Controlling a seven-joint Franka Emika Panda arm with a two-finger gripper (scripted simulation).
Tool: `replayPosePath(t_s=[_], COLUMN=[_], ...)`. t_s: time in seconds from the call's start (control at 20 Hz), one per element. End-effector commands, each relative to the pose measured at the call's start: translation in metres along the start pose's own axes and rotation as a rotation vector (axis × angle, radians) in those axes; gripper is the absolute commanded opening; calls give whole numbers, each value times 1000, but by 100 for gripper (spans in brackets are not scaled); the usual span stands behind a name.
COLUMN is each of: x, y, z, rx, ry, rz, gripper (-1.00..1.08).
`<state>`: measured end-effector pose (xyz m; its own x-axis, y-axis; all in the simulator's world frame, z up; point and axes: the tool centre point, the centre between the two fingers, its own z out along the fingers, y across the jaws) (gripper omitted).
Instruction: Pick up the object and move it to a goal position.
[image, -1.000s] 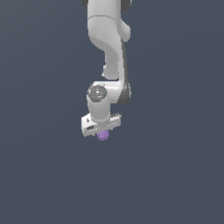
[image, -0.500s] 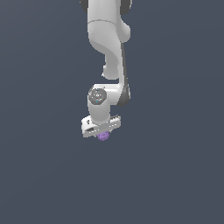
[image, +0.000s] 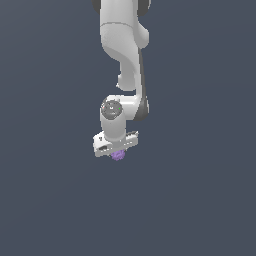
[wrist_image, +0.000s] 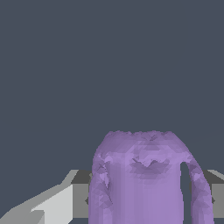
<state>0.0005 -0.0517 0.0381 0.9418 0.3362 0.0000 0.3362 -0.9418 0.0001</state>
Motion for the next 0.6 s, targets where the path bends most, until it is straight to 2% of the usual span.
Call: replayPosePath(t_s=[0.0,0.55], x=[-1,-25], y=[-1,-10], z=[-3,-48], rx=[0,0], ry=[1,1], rz=[0,0], gripper=[-100,-100])
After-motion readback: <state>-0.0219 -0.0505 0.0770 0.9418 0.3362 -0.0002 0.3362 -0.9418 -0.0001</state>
